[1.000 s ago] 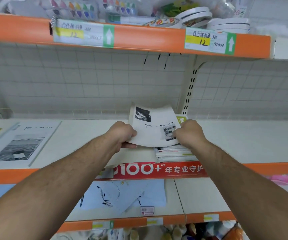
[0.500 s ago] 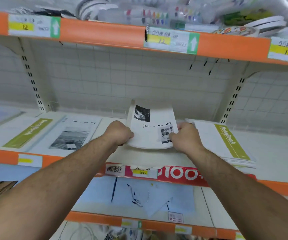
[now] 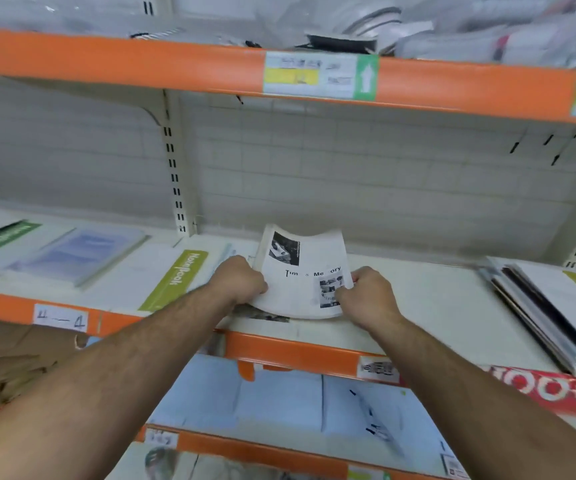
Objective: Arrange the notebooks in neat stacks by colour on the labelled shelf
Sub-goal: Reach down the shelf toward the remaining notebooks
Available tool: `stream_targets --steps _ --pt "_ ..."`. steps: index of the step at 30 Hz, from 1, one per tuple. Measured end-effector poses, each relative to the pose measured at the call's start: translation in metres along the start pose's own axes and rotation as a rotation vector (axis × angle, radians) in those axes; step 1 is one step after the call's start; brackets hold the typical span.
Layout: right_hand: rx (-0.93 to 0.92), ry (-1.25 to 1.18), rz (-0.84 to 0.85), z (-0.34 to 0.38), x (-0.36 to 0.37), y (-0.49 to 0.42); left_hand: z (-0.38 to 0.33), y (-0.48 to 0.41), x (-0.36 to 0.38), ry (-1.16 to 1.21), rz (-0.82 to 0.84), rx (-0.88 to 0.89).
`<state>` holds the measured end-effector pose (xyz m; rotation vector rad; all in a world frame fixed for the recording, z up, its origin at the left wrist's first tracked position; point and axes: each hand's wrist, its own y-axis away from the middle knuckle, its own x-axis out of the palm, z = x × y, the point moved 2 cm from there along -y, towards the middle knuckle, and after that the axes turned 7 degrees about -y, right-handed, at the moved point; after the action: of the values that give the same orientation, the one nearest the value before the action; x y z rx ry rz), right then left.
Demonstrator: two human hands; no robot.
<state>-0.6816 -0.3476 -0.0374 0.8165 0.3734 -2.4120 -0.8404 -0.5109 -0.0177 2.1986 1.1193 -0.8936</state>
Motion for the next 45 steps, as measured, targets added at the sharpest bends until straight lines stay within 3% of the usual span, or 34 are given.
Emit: stream_targets --steps 8,16,23,33,43,45 --pt "0.029 -0.037 0.03 0.023 0.061 0.005 0.044 -0.021 -0.033 -0.198 0.008 0.024" --pt "0.085 0.06 0.139 0.028 0.078 0.007 0.065 -0.019 -0.036 -0.47 -0.008 0.115" --pt "0.104 0.014 0.211 0.03 0.079 0.003 0.064 -0.03 -0.041 -0.482 0.065 0.104" --pt "0.164 -0.162 0.205 0.03 0.074 0.005 0.062 -0.032 -0.039 -0.539 0.034 0.141" --pt "0.205 -0.186 0.25 0.028 0.066 0.002 0.048 -0.023 -0.035 -0.649 0.051 0.167" --pt "0.131 -0.027 0.24 0.03 0.056 0.001 0.036 -0.021 -0.03 -0.714 0.014 0.233"
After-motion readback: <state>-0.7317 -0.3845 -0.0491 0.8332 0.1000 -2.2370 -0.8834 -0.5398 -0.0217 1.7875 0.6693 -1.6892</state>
